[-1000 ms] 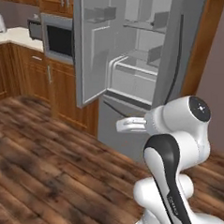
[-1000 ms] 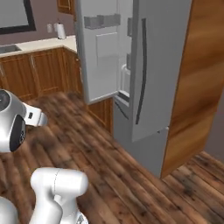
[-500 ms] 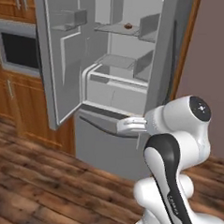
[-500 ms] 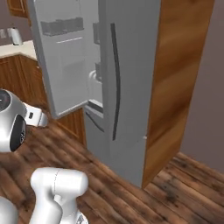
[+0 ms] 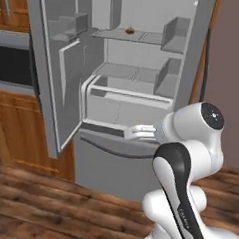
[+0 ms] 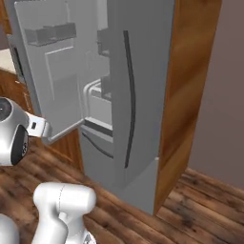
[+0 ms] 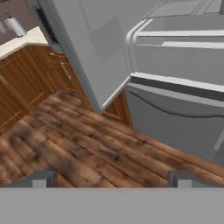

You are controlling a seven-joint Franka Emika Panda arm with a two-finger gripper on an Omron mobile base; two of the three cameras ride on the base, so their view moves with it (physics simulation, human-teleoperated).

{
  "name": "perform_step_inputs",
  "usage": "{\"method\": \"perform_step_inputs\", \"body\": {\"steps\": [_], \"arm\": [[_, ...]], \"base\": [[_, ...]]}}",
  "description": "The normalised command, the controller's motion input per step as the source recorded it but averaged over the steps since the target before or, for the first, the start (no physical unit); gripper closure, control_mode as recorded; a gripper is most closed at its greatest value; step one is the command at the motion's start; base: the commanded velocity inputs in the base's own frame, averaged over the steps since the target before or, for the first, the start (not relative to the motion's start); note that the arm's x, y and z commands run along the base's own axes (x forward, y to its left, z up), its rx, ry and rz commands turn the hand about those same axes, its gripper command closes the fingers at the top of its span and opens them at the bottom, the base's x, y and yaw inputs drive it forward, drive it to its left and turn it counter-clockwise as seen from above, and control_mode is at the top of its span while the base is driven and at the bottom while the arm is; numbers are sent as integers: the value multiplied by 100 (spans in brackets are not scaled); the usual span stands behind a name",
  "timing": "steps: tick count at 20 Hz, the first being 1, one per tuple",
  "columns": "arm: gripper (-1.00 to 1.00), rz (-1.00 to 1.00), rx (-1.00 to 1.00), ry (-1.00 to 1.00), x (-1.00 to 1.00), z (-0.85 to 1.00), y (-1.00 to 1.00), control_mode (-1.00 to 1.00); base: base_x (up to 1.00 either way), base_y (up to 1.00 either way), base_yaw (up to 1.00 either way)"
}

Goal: Gather the sweet potato and mushroom from the fridge and place them on a tray on the dining counter. Then gather the chicken drumstick and fish from the fridge and place them on the other tray.

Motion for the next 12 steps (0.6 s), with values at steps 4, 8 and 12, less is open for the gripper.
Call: {"method": "perform_step_inputs", "body": {"steps": [4, 8, 12], "arm": [[-100, 0, 0, 0, 0, 0, 0, 100], [-100, 0, 0, 0, 0, 0, 0, 100], [-100, 0, 0, 0, 0, 0, 0, 100]], "base": [[52, 20, -35], [59, 42, -35], [59, 50, -30]]}}
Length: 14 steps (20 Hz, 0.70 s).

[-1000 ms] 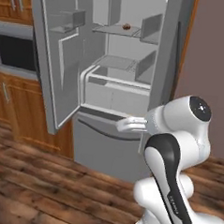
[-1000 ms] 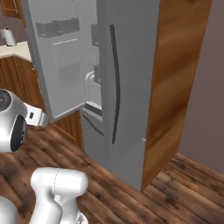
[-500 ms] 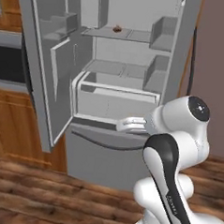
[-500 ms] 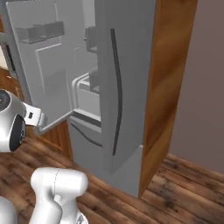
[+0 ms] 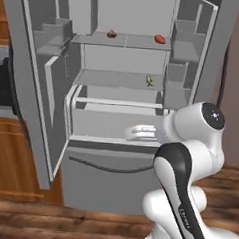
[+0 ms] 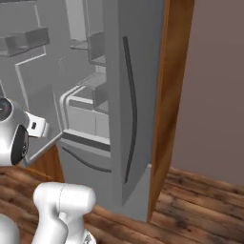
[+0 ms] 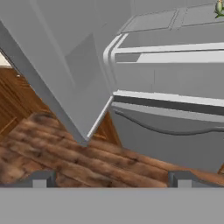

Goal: Gather the sweet potato and mushroom from the fridge and place them on a tray on the dining counter. Then gather the chicken drumstick and fish from the fridge and place them on the other tray.

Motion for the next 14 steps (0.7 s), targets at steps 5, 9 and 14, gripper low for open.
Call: {"method": "perform_step_inputs", "body": {"steps": [5, 9, 14], "arm": [[-100, 0, 0, 0, 0, 0, 0, 100], [-100, 0, 0, 0, 0, 0, 0, 100], [-100, 0, 0, 0, 0, 0, 0, 100]], "base": [[53, 39, -32], [53, 38, -39], [38, 42, -34]]}}
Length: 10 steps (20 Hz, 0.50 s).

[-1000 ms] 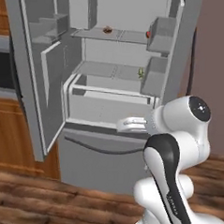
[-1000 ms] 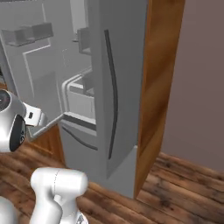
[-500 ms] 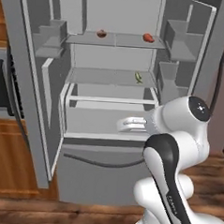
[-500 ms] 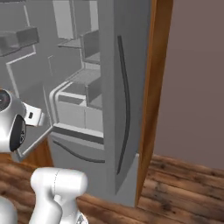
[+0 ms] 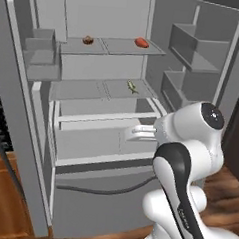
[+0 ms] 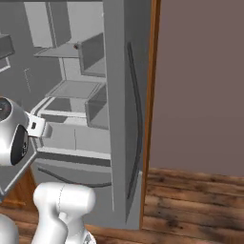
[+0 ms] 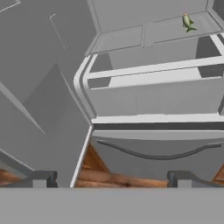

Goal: Gather the sweet potato and mushroom from the fridge and place them on a tray on the dining counter. Then gather the chicken drumstick and fish from the fridge and place them on the other tray.

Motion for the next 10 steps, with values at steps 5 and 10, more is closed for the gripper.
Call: {"method": "perform_step_inputs", "body": {"steps": [5, 10], "arm": [[-100, 0, 0, 0, 0, 0, 0, 100], [-100, 0, 0, 0, 0, 0, 0, 100]], "base": [[26, 41, -26], [33, 27, -22]]}}
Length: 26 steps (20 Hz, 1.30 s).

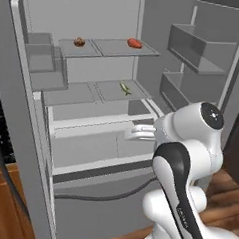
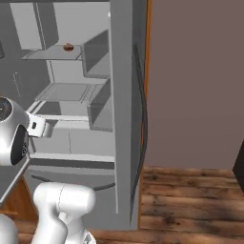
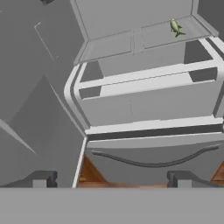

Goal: Gather the sweet potato and mushroom from the fridge and place them on a tray on the dining counter. Then gather the chicken drumstick and fish from the fridge and place them on the other tray.

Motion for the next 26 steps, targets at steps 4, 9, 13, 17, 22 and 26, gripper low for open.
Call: {"method": "perform_step_inputs", "body": {"steps": [4, 9, 13, 17, 22, 26], "arm": [[-100, 0, 0, 0, 0, 0, 0, 100], [-100, 0, 0, 0, 0, 0, 0, 100], [-100, 0, 0, 0, 0, 0, 0, 100], [-100, 0, 0, 0, 0, 0, 0, 100], [-100, 0, 0, 0, 0, 0, 0, 100], [-100, 0, 0, 0, 0, 0, 0, 100]], "base": [[51, 25, -22], [40, 37, -19], [12, 34, -9], [14, 31, -6], [8, 32, -1], [0, 38, 1]]}}
